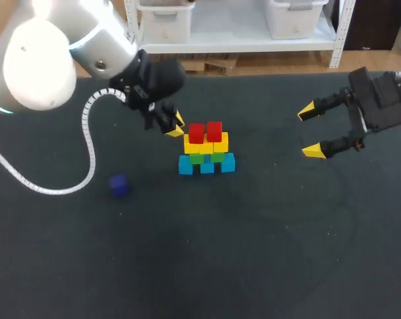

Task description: Place the blue cubes, place green cubes on the blue cubes, place the yellow cubes on the green cubes, then place the red cubes on the yellow cubes, and place purple cube on the red cubes.

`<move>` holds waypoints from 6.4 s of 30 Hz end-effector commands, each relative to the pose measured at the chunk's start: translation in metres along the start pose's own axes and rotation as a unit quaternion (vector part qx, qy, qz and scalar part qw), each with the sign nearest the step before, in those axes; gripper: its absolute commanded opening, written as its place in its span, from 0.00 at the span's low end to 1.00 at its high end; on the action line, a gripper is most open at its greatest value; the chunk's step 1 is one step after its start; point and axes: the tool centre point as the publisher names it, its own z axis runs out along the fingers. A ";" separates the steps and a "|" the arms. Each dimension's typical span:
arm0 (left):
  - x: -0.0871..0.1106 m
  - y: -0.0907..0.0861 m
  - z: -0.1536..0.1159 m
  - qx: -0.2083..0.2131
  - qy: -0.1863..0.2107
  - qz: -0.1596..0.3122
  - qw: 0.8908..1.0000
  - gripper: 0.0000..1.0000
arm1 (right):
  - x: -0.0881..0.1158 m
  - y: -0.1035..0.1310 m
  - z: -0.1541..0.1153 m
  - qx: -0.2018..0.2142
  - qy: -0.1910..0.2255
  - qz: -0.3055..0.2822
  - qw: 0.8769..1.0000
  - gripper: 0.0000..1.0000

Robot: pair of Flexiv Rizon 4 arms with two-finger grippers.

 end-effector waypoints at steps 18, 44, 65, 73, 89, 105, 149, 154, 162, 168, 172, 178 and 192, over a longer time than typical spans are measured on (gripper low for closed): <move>-0.004 -0.001 0.015 0.012 -0.003 0.009 1.000 0.00 | 0.001 -0.001 0.001 0.000 -0.001 -0.001 1.000 1.00; -0.007 0.003 0.018 0.021 0.006 0.013 1.000 0.00 | 0.001 -0.001 0.001 0.000 -0.001 -0.001 1.000 1.00; 0.006 0.006 0.009 0.005 0.009 -0.007 1.000 0.00 | 0.001 -0.001 0.001 0.000 -0.001 -0.001 1.000 1.00; 0.035 -0.010 -0.010 -0.018 0.016 -0.051 0.998 0.39 | 0.001 -0.001 0.001 0.000 -0.001 -0.001 1.000 1.00; 0.104 -0.050 -0.016 -0.035 0.024 -0.116 0.992 1.00 | 0.001 -0.001 0.001 0.000 -0.001 -0.001 1.000 1.00; 0.146 -0.070 -0.002 -0.024 0.043 -0.140 0.989 1.00 | 0.001 -0.001 0.001 0.000 -0.001 -0.001 1.000 1.00; 0.110 -0.057 -0.027 -0.036 0.039 -0.109 0.993 0.00 | 0.001 -0.001 0.001 0.000 -0.001 -0.001 1.000 1.00; 0.070 -0.043 -0.047 -0.033 0.027 -0.081 0.996 0.00 | 0.001 -0.001 0.001 0.000 -0.001 -0.001 1.000 1.00; 0.017 -0.025 -0.053 -0.014 0.027 -0.021 0.999 0.00 | 0.001 -0.001 0.001 0.000 -0.001 -0.001 1.000 1.00; -0.004 -0.016 -0.041 0.005 0.039 -0.001 0.999 0.00 | 0.001 -0.001 0.001 0.000 -0.001 -0.001 1.000 1.00; -0.016 -0.011 -0.035 0.013 0.041 0.006 0.999 0.00 | 0.001 -0.001 0.001 0.000 -0.001 -0.001 1.000 1.00; -0.033 -0.002 -0.034 0.013 0.039 0.015 0.999 0.00 | 0.001 -0.001 0.001 0.000 -0.001 -0.001 1.000 1.00; -0.052 0.003 -0.011 0.030 0.030 -0.009 0.999 0.00 | 0.001 -0.001 0.001 0.000 -0.001 -0.001 1.000 1.00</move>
